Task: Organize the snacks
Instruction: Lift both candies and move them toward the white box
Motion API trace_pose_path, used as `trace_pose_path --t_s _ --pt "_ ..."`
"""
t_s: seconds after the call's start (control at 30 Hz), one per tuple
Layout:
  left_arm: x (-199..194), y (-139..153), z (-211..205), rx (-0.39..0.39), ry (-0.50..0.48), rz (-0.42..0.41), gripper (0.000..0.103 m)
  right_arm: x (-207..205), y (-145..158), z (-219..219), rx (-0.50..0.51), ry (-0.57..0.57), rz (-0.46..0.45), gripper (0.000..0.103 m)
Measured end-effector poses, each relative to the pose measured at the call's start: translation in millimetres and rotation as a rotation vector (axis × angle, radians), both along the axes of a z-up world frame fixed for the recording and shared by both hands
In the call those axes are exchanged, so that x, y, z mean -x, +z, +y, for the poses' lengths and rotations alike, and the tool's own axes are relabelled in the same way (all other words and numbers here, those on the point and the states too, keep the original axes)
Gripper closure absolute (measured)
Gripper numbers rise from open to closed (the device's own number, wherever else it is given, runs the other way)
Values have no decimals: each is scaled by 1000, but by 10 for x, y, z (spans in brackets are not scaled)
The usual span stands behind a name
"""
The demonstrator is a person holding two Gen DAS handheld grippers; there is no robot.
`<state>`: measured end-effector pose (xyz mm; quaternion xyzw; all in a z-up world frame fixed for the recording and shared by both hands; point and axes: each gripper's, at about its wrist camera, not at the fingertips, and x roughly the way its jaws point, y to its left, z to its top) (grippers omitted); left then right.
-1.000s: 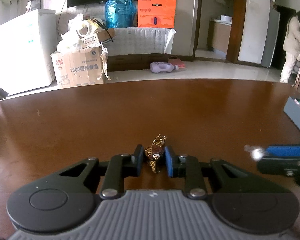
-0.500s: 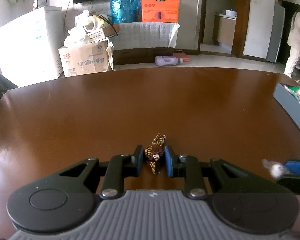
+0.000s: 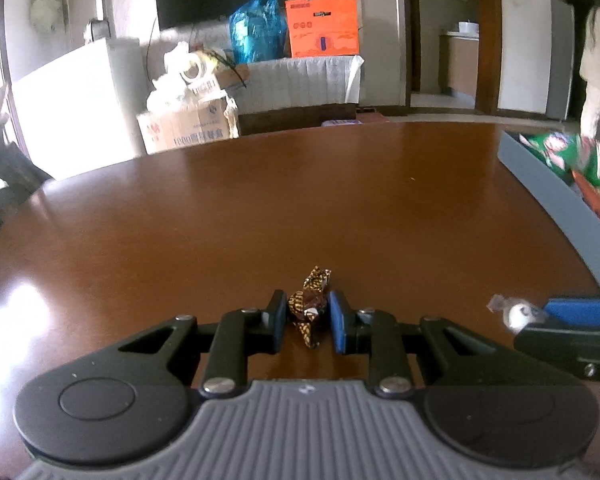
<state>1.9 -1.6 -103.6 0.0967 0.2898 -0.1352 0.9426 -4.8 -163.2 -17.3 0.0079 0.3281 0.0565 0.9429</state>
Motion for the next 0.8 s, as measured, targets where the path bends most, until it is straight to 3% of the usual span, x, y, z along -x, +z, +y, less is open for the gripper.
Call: trace_pose_path --t_s 0.17,0.3,0.43,0.6,0.8 --pt "364 -46 -262 -89 23 -47 82 178 -23 -92 -3 -21 8 83" --pt "490 -33 -334 -5 23 -7 82 246 -16 -68 2 -13 -3 83" --pt "617 -36 -467 -53 -2 -25 82 230 3 -102 -4 -17 -10 84" --pt "515 94 -563 -95 -59 1 82 229 49 -195 -33 -44 -37 84" --pt "407 284 -759 -168 -125 -89 82 191 137 -356 -70 -81 -79 84"
